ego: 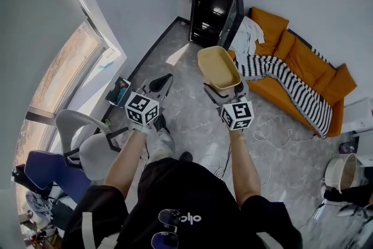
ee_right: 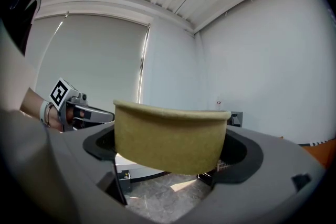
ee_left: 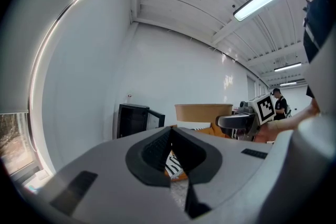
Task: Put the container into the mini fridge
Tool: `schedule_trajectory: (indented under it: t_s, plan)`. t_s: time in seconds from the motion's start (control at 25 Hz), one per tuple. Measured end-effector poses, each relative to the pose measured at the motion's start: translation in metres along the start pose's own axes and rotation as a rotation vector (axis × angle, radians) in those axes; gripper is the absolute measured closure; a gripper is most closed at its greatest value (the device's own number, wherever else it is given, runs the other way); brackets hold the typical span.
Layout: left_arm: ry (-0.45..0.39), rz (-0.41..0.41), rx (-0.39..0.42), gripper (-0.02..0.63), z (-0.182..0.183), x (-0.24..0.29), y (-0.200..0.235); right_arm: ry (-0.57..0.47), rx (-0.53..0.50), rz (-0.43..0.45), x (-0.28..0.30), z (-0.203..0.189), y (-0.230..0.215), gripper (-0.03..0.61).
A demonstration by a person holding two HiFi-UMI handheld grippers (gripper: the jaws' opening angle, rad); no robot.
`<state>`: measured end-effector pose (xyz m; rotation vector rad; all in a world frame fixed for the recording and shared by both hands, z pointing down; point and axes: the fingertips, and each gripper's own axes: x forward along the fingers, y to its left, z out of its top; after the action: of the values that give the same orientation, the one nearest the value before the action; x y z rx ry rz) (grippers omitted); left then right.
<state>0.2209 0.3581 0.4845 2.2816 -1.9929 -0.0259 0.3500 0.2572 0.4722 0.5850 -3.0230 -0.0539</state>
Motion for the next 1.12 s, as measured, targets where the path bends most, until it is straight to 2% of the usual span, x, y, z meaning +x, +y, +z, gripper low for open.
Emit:
schedule_trajectory:
  t_s: [0.36,0.8,1.12]
  plan:
    - [0.0,-0.02,-0.004,0.606,0.007,0.042,0.061,0.019,-0.004,-0.01,0.065,-0.004,-0.02,0.023]
    - [0.005,-0.055,-0.002,0.606,0.036,0.108,0.178,0.027,-0.006,-0.049,0.188,0.013,-0.054,0.023]
    - [0.005,-0.066,-0.004,0.606,0.05,0.13,0.261,0.033,-0.005,-0.056,0.272,0.018,-0.055,0.023]
